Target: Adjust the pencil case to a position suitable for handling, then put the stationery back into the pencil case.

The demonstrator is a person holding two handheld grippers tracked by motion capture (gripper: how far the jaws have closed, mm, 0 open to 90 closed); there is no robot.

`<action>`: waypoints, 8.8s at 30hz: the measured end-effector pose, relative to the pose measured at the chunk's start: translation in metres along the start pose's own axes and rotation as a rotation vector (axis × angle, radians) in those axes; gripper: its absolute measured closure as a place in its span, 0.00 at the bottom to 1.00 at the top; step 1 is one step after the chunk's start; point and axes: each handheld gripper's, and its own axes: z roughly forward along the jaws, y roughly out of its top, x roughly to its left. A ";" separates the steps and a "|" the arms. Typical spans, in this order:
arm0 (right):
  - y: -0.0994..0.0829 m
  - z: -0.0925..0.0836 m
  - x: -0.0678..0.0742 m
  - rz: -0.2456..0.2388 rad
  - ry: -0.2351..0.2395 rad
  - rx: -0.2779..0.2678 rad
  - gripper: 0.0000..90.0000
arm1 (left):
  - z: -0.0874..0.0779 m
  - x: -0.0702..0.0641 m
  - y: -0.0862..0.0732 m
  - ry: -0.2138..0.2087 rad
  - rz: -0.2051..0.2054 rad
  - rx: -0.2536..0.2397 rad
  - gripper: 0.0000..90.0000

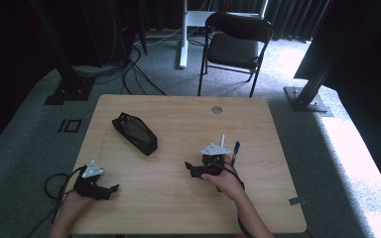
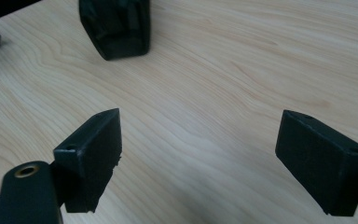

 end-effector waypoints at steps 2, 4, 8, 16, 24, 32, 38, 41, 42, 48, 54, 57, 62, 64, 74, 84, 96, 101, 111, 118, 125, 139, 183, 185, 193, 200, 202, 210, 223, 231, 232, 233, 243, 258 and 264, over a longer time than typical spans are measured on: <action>0.007 0.008 0.007 -0.011 0.023 -0.004 0.16 | 0.000 0.000 0.000 0.000 0.000 0.000 0.02; 0.010 0.011 0.009 -0.019 0.028 -0.005 0.16 | 0.000 0.000 0.000 0.000 0.000 0.000 0.02; 0.025 0.025 0.023 -0.037 0.055 -0.021 0.16 | 0.000 0.000 0.000 0.000 0.000 0.000 0.02; 0.045 0.047 0.043 -0.062 0.096 -0.023 0.20 | 0.000 0.000 0.000 0.000 0.000 0.000 0.02; 0.056 0.064 0.057 -0.085 0.126 -0.026 0.31 | 0.000 0.000 0.000 0.000 0.000 0.000 0.02; 0.060 0.084 0.061 -0.134 0.119 -0.023 0.44 | 0.000 0.000 0.000 0.000 0.000 0.000 0.02; 0.064 0.100 0.061 -0.145 0.113 -0.003 0.54 | 0.000 0.000 0.000 0.000 0.000 0.000 0.02; 0.067 0.106 0.059 -0.135 0.100 0.006 0.59 | 0.000 0.000 0.000 0.000 0.000 0.000 0.02; 0.067 0.106 0.059 -0.135 0.100 0.006 0.59 | 0.000 0.000 0.000 0.000 0.000 0.000 0.02; 0.070 0.110 0.056 -0.099 0.130 0.023 0.81 | 0.000 0.000 0.000 0.000 0.000 0.000 0.02; 0.066 0.100 0.051 -0.078 0.131 0.031 0.81 | 0.000 0.000 0.000 0.000 0.000 0.000 0.02; 0.061 0.092 0.046 -0.077 0.127 0.036 0.81 | 0.000 0.000 0.000 0.000 0.000 0.000 0.02; 0.050 0.074 0.039 -0.077 0.120 0.036 0.81 | 0.000 0.000 0.000 0.000 0.000 0.000 0.02; 0.046 0.067 0.035 -0.072 0.125 0.043 0.81 | 0.000 0.000 0.000 0.000 0.000 0.000 0.02; 0.028 0.035 0.021 -0.051 0.120 0.042 0.81 | 0.000 0.000 0.000 0.000 0.000 0.000 0.02; 0.006 0.001 0.009 -0.031 0.091 0.054 0.81 | 0.000 0.000 0.000 0.000 0.000 0.000 0.02; -0.017 -0.036 0.001 -0.024 0.080 0.058 0.81 | 0.000 0.000 0.000 0.000 0.000 0.000 0.02; -0.029 -0.051 -0.003 -0.002 0.072 0.055 0.81 | 0.000 0.000 0.000 0.000 0.000 0.000 0.02; -0.046 -0.079 -0.009 0.023 0.053 0.055 0.81 | 0.000 0.000 0.000 0.000 -0.001 0.000 0.02; -0.057 -0.099 -0.014 0.027 0.028 0.065 0.81 | 0.000 0.000 0.000 0.000 0.000 -0.001 0.02; -0.068 -0.118 -0.017 0.044 0.014 0.069 0.81 | 0.000 0.000 0.000 0.000 0.000 -0.001 0.02; -0.073 -0.135 -0.019 0.057 0.027 0.049 0.73 | 0.000 0.000 0.000 0.000 0.000 -0.001 0.02; -0.041 -0.038 -0.128 0.339 -0.397 0.174 0.71 | 0.000 0.000 0.000 0.000 0.000 0.000 0.02; -0.041 -0.039 -0.129 0.334 -0.396 0.179 0.71 | 0.000 0.000 0.000 0.000 0.000 0.000 0.02; -0.039 -0.039 -0.127 0.384 -0.350 0.187 0.85 | 0.000 0.000 0.000 0.000 0.000 0.000 0.02; -0.041 -0.040 -0.127 0.407 -0.351 0.174 0.88 | 0.000 0.000 0.000 0.003 -0.003 0.000 0.02; -0.042 -0.042 -0.129 0.430 -0.339 0.168 0.88 | 0.000 0.000 0.000 0.004 -0.003 0.001 0.02; -0.033 -0.055 -0.131 0.423 -0.335 0.123 0.88 | 0.000 0.000 0.000 0.006 -0.006 0.000 0.02; 0.009 -0.078 -0.102 0.345 -0.236 0.025 0.88 | 0.000 0.000 0.000 0.006 -0.006 0.000 0.02; 0.031 -0.081 -0.072 0.267 -0.139 0.001 0.88 | 0.000 0.000 0.000 0.006 -0.006 0.000 0.02; 0.034 -0.082 -0.067 0.251 -0.125 0.000 0.88 | 0.000 0.000 0.000 0.006 -0.006 0.000 0.02; 0.034 -0.082 -0.067 0.251 -0.125 0.000 0.88 | 0.000 0.000 0.000 0.006 -0.006 0.000 0.02; 0.040 -0.066 -0.033 0.160 -0.008 0.040 0.88 | 0.000 0.000 0.000 0.006 -0.006 0.000 0.02; 0.027 -0.044 -0.016 0.081 0.013 0.211 0.88 | 0.000 0.000 0.000 0.006 -0.006 0.000 0.02; 0.022 -0.035 -0.015 0.083 0.000 0.256 0.88 | 0.000 0.000 0.000 0.006 -0.006 0.000 0.02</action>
